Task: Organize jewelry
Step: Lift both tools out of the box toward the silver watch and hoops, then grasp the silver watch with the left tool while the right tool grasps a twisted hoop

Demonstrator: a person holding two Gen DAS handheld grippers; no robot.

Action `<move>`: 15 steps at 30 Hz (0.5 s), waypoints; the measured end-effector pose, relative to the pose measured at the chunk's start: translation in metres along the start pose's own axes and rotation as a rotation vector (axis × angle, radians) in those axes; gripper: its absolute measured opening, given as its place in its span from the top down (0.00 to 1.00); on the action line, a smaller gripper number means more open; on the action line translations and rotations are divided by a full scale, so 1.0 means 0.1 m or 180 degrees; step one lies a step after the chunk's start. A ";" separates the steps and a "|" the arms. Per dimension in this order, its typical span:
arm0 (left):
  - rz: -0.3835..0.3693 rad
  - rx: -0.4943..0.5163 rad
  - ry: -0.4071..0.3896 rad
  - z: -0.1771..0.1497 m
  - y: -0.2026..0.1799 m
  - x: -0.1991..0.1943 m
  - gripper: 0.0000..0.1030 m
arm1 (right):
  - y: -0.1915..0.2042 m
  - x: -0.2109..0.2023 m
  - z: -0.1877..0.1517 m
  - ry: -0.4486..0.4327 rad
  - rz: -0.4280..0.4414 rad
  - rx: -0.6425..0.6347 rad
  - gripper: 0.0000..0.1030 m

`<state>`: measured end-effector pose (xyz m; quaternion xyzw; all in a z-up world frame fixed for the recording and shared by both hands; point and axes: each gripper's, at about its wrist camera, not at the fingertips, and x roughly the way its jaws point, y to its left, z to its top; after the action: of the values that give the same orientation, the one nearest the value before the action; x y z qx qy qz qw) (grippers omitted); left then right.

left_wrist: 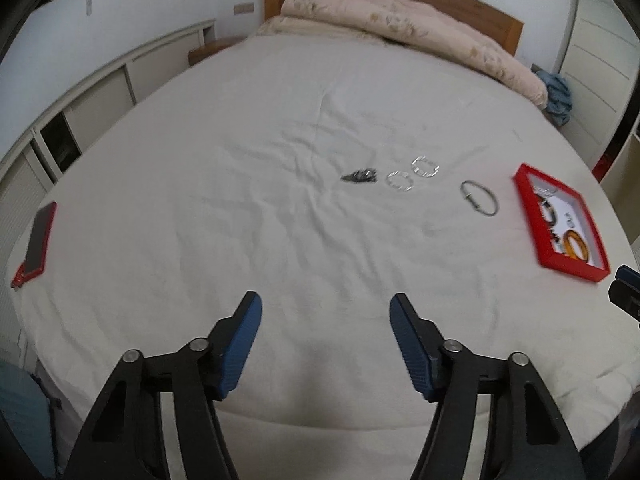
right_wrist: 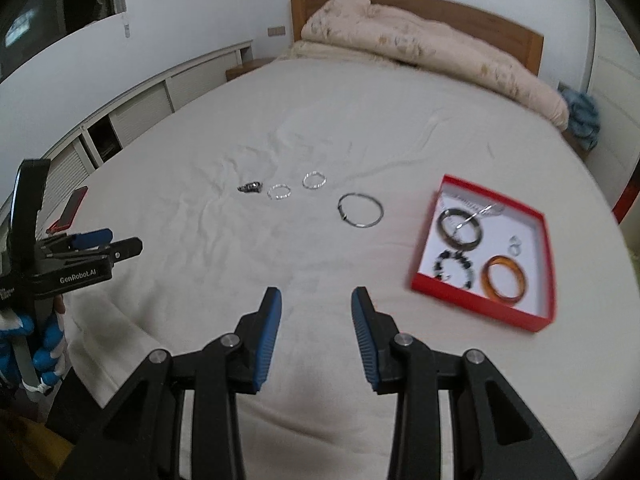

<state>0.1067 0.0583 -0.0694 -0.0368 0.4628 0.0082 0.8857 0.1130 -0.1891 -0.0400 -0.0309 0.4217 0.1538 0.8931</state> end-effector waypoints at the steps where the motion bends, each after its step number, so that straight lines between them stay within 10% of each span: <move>1: 0.0005 -0.0012 0.0045 0.01 0.03 0.09 0.44 | -0.02 0.08 0.02 0.0023 0.0026 0.0023 0.66; 15: -0.0078 0.0079 0.0164 0.44 0.08 0.89 0.48 | -0.19 1.06 0.26 0.0279 0.0216 0.0180 0.66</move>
<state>0.1932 0.0679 -0.1178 -0.0317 0.4850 -0.0093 0.8739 0.2016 -0.1755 -0.1054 0.0019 0.4654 0.1705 0.8685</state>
